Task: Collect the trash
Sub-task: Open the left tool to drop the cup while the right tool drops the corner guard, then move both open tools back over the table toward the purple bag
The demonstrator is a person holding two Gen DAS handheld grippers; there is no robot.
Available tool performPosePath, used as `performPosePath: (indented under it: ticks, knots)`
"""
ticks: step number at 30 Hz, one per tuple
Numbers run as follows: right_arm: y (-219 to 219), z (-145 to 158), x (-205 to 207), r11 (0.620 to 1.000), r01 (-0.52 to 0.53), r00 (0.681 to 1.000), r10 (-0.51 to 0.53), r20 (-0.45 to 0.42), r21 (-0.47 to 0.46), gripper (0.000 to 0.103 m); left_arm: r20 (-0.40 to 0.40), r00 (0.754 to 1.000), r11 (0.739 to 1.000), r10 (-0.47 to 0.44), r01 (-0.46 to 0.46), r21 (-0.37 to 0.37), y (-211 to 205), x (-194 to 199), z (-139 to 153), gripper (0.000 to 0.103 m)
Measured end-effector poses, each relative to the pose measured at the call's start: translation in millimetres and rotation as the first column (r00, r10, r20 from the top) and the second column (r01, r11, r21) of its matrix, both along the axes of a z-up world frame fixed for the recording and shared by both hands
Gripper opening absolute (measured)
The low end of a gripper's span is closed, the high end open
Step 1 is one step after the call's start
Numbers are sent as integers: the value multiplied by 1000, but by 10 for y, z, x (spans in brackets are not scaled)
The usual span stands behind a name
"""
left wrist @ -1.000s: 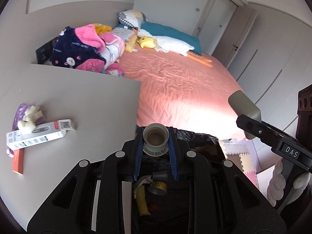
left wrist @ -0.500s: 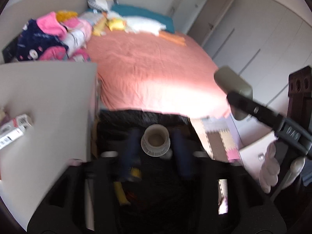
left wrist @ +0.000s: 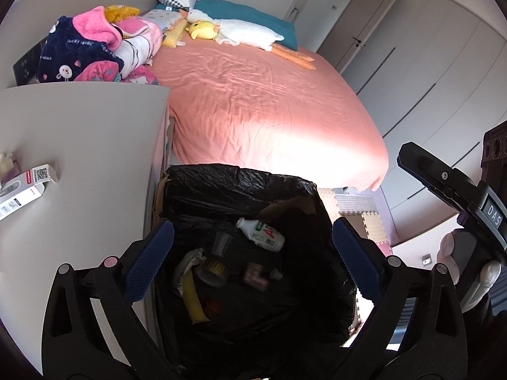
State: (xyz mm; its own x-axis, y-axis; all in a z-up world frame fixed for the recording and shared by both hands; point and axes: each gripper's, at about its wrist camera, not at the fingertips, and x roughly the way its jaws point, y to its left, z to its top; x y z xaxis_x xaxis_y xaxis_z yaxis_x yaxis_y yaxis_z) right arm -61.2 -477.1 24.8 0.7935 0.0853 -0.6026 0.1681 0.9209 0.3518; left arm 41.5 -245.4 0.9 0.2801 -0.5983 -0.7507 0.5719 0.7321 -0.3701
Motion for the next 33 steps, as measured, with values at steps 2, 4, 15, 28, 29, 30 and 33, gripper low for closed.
performPosePath:
  ticks: [2,4,15,28,29,30,33]
  knots:
    - [14,0,15,1000,-4,1000,4,-2,-1,83,2,1000,1000,4,-4,2,17,-2,4,96]
    - [35,1,21,1000,-10,1000,10,-3,-4,83,5,1000,1000,9,-9,3,30,-2,6,96]
    - [300,-29,193,997,-75,997,75,-8,-12,83,23,997,997,70,-71,18,289,-9,24,96]
    - [777,-68,495,982,-188,982,188,-28,-14,83,25,979,979,203,-203,28,833,68,-18,96]
    - [812,-68,518,980,-197,980,196,-29,-14,83,25,977,977,212,-213,28,871,78,-15,96]
    - [862,-70,549,978,-207,978,206,-30,-14,83,25,974,974,223,-224,28,916,84,-19,96]
    - [973,-76,619,972,-233,972,232,-32,-16,83,31,965,965,261,-262,24,1054,97,-28,96]
